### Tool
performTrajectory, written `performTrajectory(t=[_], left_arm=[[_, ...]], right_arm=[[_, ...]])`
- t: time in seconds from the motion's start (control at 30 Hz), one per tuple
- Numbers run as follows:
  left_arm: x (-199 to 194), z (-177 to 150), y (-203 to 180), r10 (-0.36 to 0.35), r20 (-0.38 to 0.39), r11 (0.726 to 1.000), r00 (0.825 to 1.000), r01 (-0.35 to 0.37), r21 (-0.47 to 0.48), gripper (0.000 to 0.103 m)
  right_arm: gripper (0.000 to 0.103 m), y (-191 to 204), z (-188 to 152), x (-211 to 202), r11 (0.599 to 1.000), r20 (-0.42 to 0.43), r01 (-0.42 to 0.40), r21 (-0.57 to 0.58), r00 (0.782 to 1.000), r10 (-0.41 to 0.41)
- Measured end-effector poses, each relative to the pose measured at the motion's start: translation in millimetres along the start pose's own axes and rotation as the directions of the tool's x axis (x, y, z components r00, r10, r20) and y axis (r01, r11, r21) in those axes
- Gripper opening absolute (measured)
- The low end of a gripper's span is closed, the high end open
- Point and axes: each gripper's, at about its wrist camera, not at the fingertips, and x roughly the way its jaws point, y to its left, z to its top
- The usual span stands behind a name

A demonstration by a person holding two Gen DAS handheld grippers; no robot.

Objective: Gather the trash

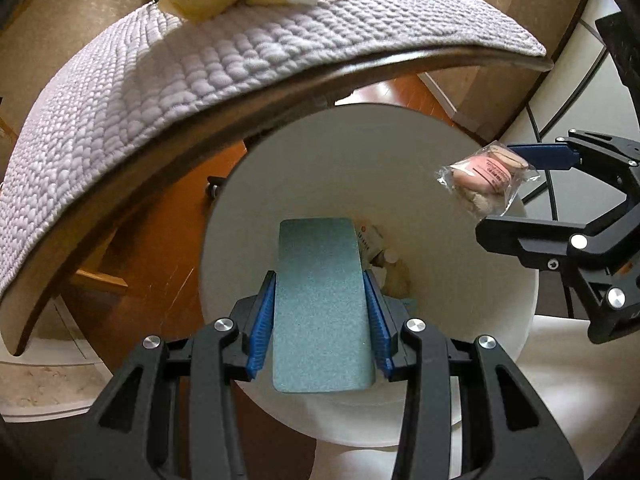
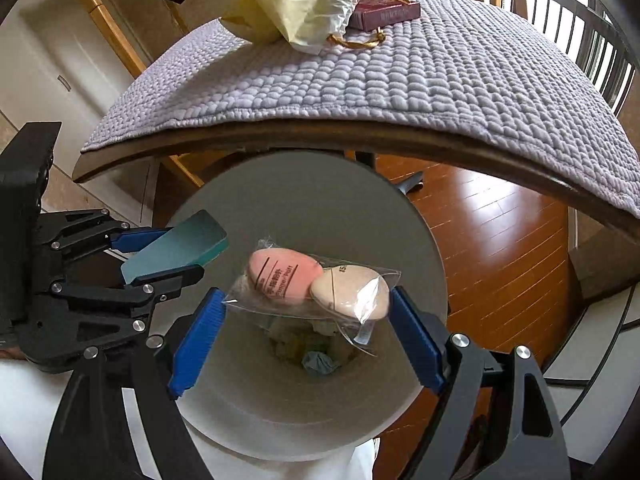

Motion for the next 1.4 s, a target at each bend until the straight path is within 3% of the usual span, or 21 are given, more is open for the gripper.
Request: performTrajectory(t=[0.6,0.67,0.7,0.73,0.97,1.07,1.13,1.2,1.27,1.4], left_arm=[[32,4,-4,-0.016,-0.064,1.000,0.998,0.017,0.013,0.044],[31,5,-5,-0.022,-0.067,0.999,0.997,0.024,0.023,0.061],[30,5,-7,-0.009,-0.055,0.999,0.998,0.011,0.034,0.074],[27,5,-8,0.000,-0.034,0.999,0.999,0.002,0.048,0.078],[-2,11,-6,-0.019,0.039,0.999,0.999,0.017,0.045,0.081],[-39,18,-3,-0.061,0.144,0.997,0.988,0.055,0.045,0.082],[-64,30,4,-0.066,0.232,0.997,0.970,0.058,0.041,0.097],[-79,45,18,-0.024,0.305,1.000,0.952,0.021,0.014,0.101],[-80,64,28,0.003,0.334,1.000,0.942,-0.004,0.001,0.101],[-62,103,36,0.105,0.358,0.990,0.928,-0.133,0.053,0.101]], right_arm=[[0.082,1,1,41,1.000,-0.057,0.000,-0.004,0.998,0.000],[0.086,2,2,44,1.000,-0.063,0.003,-0.005,0.998,-0.003],[0.091,2,3,45,1.000,-0.062,0.012,-0.005,0.998,-0.012],[0.093,2,3,45,1.000,-0.055,0.025,-0.004,0.998,-0.025],[0.094,-4,12,16,1.000,0.045,0.026,0.013,0.999,-0.026],[0.096,-9,27,-13,1.000,0.150,0.026,0.018,0.988,-0.028],[0.098,-15,40,-31,0.999,0.210,0.048,0.013,0.976,-0.050],[0.098,-21,54,-40,0.998,0.252,0.070,-0.002,0.965,-0.067],[0.098,-29,74,-41,0.995,0.275,0.095,-0.016,0.958,-0.087],[0.098,-35,108,-33,0.989,0.281,0.131,-0.074,0.954,-0.106]])
